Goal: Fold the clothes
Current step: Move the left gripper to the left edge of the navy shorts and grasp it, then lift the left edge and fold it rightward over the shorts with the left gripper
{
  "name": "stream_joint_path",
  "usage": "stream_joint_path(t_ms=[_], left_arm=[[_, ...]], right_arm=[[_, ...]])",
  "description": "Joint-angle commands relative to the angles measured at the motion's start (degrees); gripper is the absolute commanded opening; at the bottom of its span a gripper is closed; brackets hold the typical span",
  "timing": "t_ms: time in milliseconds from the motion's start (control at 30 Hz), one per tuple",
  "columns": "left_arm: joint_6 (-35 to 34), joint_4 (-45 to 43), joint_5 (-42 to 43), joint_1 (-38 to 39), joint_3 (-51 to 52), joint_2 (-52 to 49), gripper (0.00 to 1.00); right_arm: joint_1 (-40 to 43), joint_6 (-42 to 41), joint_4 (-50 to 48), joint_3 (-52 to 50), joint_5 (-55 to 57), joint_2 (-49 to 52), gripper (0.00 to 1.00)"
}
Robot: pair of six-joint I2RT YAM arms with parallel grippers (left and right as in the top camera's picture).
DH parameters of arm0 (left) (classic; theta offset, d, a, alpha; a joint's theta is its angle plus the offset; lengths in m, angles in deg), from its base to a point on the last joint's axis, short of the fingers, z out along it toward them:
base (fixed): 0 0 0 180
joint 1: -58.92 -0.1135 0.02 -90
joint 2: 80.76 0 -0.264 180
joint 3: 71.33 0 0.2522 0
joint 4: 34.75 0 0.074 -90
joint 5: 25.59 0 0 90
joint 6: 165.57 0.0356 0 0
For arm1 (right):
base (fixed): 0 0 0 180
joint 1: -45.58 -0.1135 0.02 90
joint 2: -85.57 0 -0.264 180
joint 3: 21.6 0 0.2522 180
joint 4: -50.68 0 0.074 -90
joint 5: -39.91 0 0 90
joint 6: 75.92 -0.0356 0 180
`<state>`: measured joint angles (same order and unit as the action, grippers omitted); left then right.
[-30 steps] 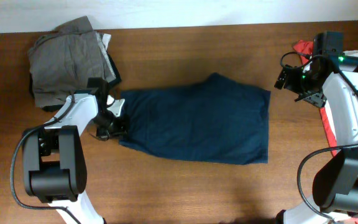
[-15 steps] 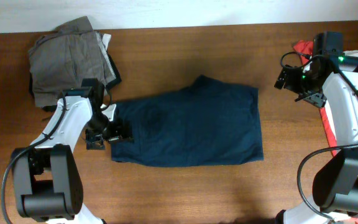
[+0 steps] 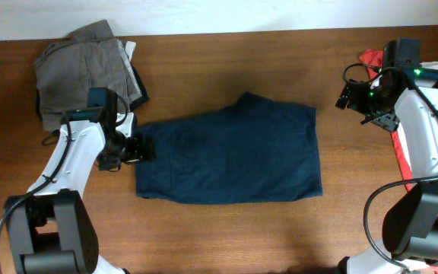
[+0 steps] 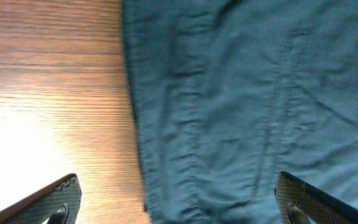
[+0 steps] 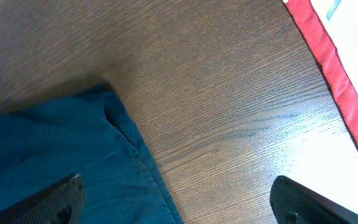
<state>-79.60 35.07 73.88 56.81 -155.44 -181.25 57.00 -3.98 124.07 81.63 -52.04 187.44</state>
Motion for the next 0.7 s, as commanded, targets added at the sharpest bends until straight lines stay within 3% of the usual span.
stream_joint_path(t_ms=[0, 200, 500, 667], left_arm=[[0.15, -1.18, -1.81, -2.71, 0.11, 0.66, 0.99], [0.66, -0.61, 4.42, -3.3, 0.2, -2.69, 0.99], [0.63, -1.42, 4.74, -2.99, 0.35, -10.43, 0.99], [0.61, -2.34, 4.85, 1.11, 0.57, -14.69, 0.99]], right_arm=[[-0.09, -0.63, -0.02, 0.31, 0.72, -0.44, 0.99], [-0.09, -0.63, -0.02, 0.31, 0.74, -0.44, 0.99], [-0.09, -0.63, -0.02, 0.31, 0.72, -0.44, 0.99], [-0.09, -0.63, -0.02, 0.31, 0.72, -0.44, 0.99]])
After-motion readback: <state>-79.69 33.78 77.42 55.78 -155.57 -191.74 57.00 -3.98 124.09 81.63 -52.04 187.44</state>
